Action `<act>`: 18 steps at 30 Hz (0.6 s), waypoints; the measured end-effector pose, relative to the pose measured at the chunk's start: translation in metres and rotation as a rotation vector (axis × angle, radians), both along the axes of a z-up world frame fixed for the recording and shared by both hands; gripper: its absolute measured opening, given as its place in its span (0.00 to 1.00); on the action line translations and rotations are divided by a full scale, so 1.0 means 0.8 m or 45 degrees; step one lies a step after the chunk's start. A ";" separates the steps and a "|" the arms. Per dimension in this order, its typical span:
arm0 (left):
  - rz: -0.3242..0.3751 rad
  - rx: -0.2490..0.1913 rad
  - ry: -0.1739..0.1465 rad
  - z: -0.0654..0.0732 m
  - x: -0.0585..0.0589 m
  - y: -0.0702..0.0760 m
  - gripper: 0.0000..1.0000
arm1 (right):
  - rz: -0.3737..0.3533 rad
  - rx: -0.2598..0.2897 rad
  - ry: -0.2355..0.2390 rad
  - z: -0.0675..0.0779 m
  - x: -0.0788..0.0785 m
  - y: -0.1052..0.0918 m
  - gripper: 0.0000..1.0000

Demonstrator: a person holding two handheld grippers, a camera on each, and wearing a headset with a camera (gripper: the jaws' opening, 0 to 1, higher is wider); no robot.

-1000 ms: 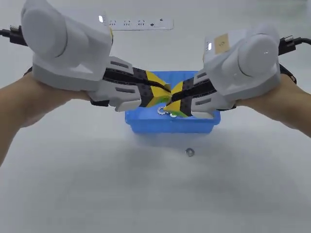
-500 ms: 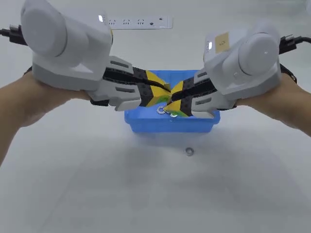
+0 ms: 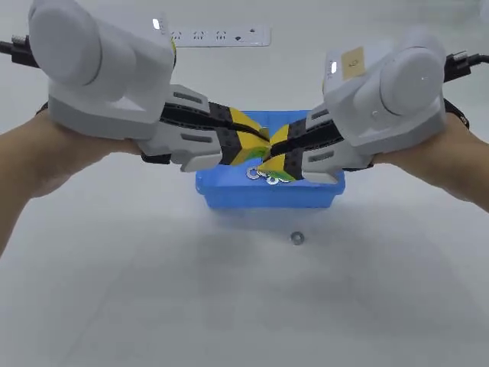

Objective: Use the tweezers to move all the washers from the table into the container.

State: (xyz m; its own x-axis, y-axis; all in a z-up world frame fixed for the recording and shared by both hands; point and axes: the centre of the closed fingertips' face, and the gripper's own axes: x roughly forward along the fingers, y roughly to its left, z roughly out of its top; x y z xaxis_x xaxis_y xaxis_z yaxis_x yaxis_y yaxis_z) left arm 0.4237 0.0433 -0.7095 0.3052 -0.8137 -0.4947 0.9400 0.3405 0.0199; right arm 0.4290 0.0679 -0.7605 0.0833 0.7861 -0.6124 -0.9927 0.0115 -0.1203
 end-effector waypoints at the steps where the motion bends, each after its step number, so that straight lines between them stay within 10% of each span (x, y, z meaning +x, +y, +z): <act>1: -0.001 -0.004 0.001 0.001 -0.001 0.000 0.07 | 0.001 0.001 0.002 0.001 -0.001 0.000 0.10; 18: -0.021 -0.031 -0.032 0.019 -0.002 -0.007 0.08 | 0.021 0.016 -0.015 0.013 -0.006 0.003 0.07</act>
State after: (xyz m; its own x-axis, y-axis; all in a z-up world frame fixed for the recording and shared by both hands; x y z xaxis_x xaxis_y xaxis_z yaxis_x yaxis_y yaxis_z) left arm 0.4218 0.0380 -0.6942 0.3036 -0.8307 -0.4667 0.9449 0.3253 0.0357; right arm 0.4244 0.0703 -0.7503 0.0774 0.7949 -0.6017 -0.9912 -0.0036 -0.1323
